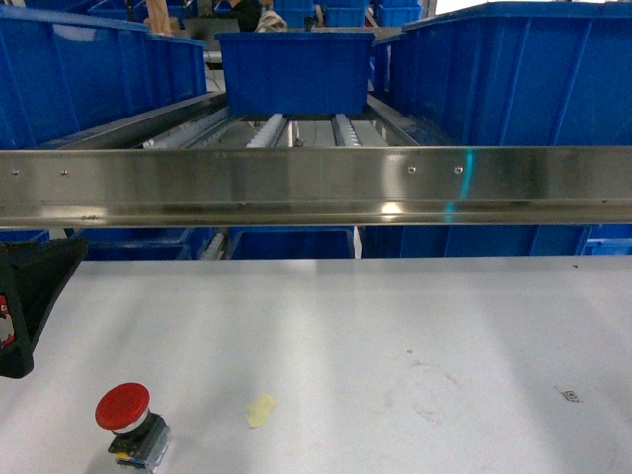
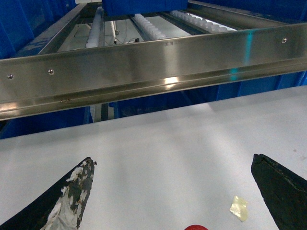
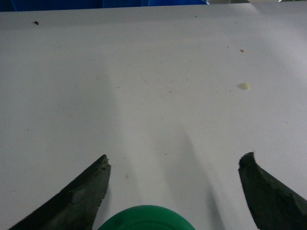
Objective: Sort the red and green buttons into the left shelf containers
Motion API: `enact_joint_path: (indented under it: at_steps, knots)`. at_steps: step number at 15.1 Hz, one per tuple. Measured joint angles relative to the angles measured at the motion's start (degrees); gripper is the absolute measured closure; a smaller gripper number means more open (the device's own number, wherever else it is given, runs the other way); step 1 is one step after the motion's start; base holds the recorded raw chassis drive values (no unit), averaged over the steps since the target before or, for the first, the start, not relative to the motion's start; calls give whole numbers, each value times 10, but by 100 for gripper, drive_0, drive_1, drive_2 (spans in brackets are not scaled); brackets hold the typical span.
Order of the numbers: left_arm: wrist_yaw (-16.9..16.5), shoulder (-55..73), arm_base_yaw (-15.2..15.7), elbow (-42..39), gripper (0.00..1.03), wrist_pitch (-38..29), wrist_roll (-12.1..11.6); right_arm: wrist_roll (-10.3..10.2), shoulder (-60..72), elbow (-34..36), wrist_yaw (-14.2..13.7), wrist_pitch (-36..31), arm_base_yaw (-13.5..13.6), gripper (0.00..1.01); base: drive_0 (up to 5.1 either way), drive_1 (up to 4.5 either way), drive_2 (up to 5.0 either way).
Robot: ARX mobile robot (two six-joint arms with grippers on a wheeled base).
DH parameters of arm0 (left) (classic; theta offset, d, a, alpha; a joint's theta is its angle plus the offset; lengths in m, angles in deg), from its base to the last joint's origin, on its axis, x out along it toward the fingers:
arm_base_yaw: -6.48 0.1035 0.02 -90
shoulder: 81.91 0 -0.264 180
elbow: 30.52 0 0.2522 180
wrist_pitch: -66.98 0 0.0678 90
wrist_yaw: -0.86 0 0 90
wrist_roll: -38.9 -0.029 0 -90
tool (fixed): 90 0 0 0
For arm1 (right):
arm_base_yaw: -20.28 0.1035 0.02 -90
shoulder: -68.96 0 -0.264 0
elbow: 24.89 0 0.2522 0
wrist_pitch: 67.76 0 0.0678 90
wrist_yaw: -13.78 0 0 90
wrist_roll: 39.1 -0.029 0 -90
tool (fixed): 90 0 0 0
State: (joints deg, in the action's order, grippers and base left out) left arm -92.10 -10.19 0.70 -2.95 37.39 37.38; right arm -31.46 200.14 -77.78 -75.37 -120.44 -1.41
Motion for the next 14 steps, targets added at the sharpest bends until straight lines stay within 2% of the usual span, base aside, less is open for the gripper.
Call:
enact_joint_path:
  at_steps: [5, 7, 9, 11, 13, 14]
  knots:
    - [0, 0, 0, 0, 5, 0, 0, 1, 0, 0, 0, 0, 0, 70, 0, 0, 0]
    - [0, 0, 0, 0, 5, 0, 0, 1, -5, 8, 9, -7, 0, 71, 0, 0, 0]
    - [0, 0, 0, 0, 5, 0, 0, -15, -94, 96, 67, -1, 12, 71, 0, 0, 0]
    - [0, 0, 0, 0, 5, 0, 0, -26, -238, 161, 134, 33, 14, 71, 0, 0, 0]
    - [0, 0, 0, 0, 5, 0, 0, -37, -379, 199, 189, 114, -3, 71, 0, 0, 0]
    - [0, 0, 0, 0, 5, 0, 0, -53, -648, 208, 342, 290, -86, 71, 0, 0, 0]
